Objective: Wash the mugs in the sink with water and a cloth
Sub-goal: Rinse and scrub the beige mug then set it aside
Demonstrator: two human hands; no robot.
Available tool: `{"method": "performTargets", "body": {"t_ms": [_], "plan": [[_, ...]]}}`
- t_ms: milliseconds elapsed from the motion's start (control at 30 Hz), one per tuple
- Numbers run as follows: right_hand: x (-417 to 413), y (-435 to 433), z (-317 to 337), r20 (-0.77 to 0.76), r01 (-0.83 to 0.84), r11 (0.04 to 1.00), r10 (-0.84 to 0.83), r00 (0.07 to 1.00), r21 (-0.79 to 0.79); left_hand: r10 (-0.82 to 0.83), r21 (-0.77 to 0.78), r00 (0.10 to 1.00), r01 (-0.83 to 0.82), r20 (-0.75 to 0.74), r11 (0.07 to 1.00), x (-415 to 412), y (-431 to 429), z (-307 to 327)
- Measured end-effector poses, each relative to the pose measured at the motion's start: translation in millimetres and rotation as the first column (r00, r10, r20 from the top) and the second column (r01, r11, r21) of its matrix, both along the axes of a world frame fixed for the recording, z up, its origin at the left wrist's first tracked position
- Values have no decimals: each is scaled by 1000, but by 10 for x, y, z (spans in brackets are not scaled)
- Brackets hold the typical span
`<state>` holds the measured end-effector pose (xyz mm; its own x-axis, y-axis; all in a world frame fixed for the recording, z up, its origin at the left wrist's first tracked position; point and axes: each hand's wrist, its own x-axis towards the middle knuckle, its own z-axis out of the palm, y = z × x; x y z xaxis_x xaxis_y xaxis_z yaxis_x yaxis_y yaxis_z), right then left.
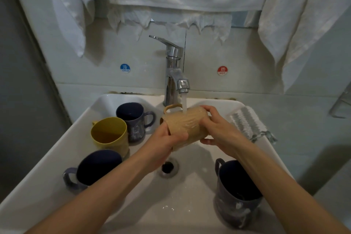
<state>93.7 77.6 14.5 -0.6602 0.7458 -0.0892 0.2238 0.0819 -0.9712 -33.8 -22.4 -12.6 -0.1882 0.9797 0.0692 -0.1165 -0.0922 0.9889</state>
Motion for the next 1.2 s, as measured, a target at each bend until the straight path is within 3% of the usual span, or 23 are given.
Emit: {"method": "performTargets", "body": {"t_ms": [100,300,500,667,833,1000,1200], "plan": [[-9,-18,-13,29,-33,997,31,999,69,7,-6,1000,-6,21,1000,-20,3,-3],[-12,-16,24,-14,35,995,-36,999,-93,-14,6,1000,14,10,1000,19,-4,12],[-39,-43,-47,50,-19,994,13,999,110,-1,22,999,0,40,1000,29,-5,12],[-28,-40,13,-35,55,997,-57,998,-61,-42,54,998,39,54,998,34,0,16],[-59,-72,-44,58,19,996,-24,998,91,-36,47,996,32,81,998,28,5,8],[-60,-48,-28,-41,83,996,-84,996,-32,-36,43,998,34,59,999,36,14,11],[-67,-72,-58,38,35,990,-40,998,136,-52,81,995,45,80,996,-4,14,-5]]}}
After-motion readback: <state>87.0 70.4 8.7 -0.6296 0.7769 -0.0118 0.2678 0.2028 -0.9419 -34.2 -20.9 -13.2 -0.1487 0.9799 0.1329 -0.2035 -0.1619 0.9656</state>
